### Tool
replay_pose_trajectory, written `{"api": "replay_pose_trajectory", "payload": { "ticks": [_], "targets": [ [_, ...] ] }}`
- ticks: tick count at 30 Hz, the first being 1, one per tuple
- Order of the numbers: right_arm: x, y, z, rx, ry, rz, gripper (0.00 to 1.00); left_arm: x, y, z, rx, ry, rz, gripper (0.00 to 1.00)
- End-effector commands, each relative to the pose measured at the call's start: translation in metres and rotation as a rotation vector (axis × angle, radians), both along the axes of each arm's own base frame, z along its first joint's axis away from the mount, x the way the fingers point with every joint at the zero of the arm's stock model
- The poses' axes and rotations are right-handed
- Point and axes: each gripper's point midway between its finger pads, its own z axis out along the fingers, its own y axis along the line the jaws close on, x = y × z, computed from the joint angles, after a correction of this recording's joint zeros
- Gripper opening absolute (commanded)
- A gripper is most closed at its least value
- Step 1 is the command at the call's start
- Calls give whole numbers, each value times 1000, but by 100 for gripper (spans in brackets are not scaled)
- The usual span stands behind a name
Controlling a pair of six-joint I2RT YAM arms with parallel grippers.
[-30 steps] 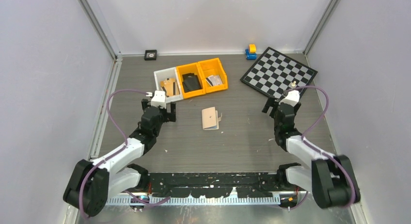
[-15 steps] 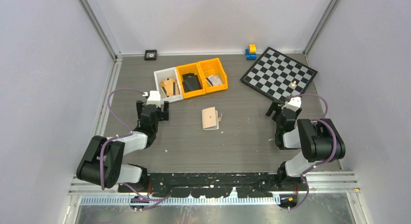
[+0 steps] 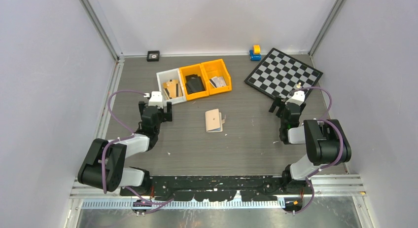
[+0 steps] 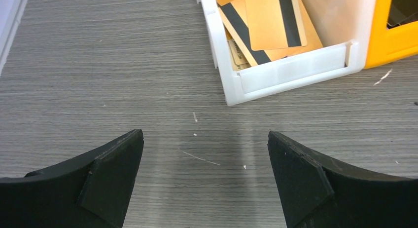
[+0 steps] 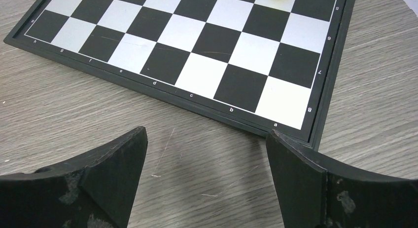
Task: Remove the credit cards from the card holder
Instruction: Reset both arms
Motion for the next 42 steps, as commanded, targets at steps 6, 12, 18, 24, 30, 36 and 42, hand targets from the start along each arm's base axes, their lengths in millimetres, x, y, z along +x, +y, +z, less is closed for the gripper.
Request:
{"api": "replay_pose_trajectory", "payload": {
  "ticks": [6, 12, 18, 24, 30, 36, 42],
  "targets": [
    [9, -2, 17, -15, -48, 2, 95, 4, -6, 27, -44, -127, -61, 97],
    [10, -3, 18, -15, -50, 0, 95, -4, -3, 31, -57, -168, -51, 98],
    [10, -2, 18, -14, -52, 2, 95, -4, 24, 27, -70, -131, 135, 98],
    [10, -2, 17, -15, -49, 2, 95, 14, 16, 23, -26, -76, 92, 89],
    [10, -3, 18, -15, -51, 1, 95, 11, 10, 30, 63, -173, -13, 89],
    [10, -2, 17, -15, -49, 1, 95, 27, 31, 6, 23, -177, 60, 100],
    [10, -2, 18, -15, -50, 1, 95, 29, 25, 0, 8, -140, -7, 100]
  ]
}}
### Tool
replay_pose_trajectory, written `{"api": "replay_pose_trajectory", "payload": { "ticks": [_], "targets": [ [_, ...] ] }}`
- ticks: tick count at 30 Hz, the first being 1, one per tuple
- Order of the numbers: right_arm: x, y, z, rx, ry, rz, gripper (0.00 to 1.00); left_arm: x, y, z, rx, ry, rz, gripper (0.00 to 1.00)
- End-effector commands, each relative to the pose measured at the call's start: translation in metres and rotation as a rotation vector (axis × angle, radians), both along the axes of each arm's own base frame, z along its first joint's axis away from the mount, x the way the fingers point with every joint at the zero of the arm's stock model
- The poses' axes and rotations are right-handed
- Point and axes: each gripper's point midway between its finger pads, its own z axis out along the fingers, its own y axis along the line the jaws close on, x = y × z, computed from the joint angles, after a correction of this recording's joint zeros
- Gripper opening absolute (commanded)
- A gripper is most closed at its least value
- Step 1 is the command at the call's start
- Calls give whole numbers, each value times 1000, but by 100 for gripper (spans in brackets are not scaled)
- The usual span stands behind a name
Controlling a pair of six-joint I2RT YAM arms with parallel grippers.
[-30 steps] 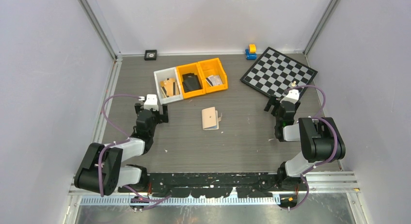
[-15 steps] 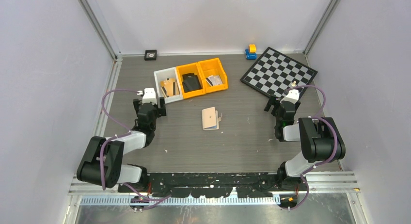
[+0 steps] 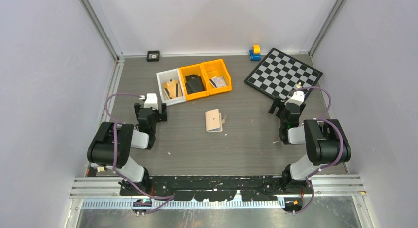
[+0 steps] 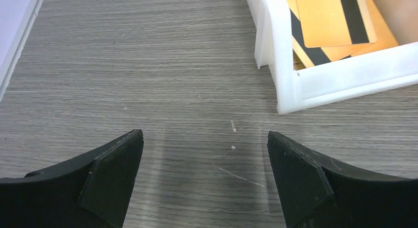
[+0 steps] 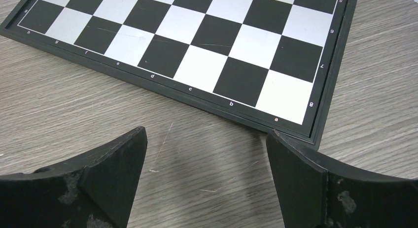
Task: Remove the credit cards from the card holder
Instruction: Reset both arms
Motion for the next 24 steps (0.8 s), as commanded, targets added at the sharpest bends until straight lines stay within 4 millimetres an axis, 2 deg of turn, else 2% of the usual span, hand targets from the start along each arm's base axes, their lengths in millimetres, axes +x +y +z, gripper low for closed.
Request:
{"api": "replay_pose_trajectory", "payload": {
  "ticks": [1, 24],
  "targets": [
    [11, -3, 22, -12, -73, -4, 95, 17, -10, 34, -34, -130, -56, 100],
    [11, -3, 22, -12, -73, -4, 95, 24, -9, 30, -54, -85, -70, 100]
  ]
}}
